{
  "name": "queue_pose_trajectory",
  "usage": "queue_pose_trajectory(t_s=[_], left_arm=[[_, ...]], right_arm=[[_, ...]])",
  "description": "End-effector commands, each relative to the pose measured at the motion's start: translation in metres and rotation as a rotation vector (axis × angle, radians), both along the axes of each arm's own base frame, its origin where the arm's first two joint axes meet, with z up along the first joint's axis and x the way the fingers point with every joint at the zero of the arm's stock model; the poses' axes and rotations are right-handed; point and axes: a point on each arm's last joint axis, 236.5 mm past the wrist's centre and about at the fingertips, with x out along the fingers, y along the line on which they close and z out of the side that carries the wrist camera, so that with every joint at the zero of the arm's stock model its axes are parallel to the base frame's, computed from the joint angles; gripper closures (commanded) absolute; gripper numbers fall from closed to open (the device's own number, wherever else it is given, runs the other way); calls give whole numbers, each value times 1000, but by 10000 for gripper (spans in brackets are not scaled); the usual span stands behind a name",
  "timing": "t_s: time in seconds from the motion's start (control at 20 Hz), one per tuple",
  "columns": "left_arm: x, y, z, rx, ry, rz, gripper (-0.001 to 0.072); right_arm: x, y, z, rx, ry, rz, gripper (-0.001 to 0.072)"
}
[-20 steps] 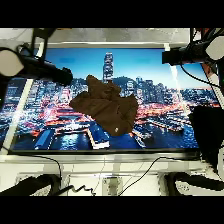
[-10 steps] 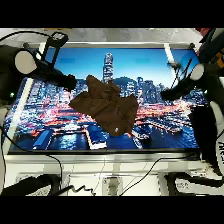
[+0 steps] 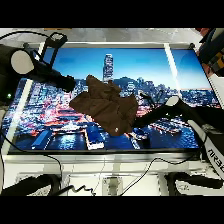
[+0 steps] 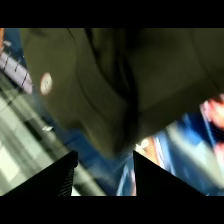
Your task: Fold the clothes and pants, and hang the long-sleeved shirts on hangers.
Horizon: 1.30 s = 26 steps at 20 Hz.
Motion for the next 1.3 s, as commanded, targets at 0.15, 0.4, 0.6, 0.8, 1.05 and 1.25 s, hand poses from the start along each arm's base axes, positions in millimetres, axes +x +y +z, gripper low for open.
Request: queue_pose_trajectory(t_s=[0.15, 0.4, 0.6, 0.8, 1.05, 1.25], left_arm=[[0, 0, 0, 1, 0, 0, 205], [2, -1, -3, 2, 5, 0, 206], [8, -2, -2, -3, -15, 2, 205], [10, 20, 28, 47, -128, 38, 206], [-16, 96, 136, 195, -479, 180, 205], [-65, 148, 214, 158, -720, 330, 207]], right_arm=[[38, 26, -25, -177, -287, -15, 304], [25, 31, -36, -193, -244, 18, 498], [15, 61, -25, -164, -278, 82, 694], [74, 86, 91, -47, -528, 14, 695], [98, 87, 369, 208, -1065, -108, 695], [72, 60, 524, 353, -1395, -220, 695]])
